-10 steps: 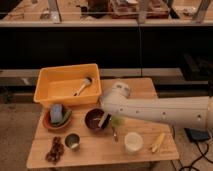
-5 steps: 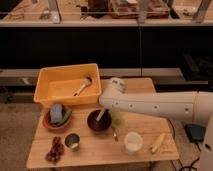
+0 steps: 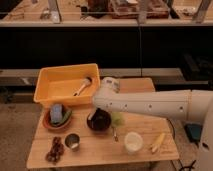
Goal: Wipe purple bowl with eraser
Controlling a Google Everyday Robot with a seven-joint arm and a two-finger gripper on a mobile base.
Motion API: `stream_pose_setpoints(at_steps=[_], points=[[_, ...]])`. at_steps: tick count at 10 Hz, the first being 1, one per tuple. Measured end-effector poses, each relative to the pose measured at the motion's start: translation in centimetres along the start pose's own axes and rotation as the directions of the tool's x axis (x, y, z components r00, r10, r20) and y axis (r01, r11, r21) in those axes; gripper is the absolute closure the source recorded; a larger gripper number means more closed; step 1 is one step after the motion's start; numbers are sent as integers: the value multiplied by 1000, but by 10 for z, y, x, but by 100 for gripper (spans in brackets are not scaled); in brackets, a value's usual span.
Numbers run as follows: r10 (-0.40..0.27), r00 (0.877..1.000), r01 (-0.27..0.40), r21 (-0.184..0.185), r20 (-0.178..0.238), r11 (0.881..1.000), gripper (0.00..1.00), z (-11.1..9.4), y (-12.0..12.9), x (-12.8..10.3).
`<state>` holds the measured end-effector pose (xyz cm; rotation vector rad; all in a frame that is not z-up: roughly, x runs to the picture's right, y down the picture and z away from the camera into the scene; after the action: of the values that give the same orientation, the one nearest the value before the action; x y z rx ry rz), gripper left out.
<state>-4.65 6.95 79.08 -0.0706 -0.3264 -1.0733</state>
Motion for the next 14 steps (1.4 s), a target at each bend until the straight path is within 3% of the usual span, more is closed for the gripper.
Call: stream_pose_setpoints(at_steps=[3,7,11,14], points=[[-38,999,37,19,39,999,100,-13,-3,-28],[-12,998,14,-34,59,999,100,-28,35,-36],[24,999,-21,-96,24,995,100,-34,69,-17],[22,1000,-23,-126,-16,992,100,-23,72,2]])
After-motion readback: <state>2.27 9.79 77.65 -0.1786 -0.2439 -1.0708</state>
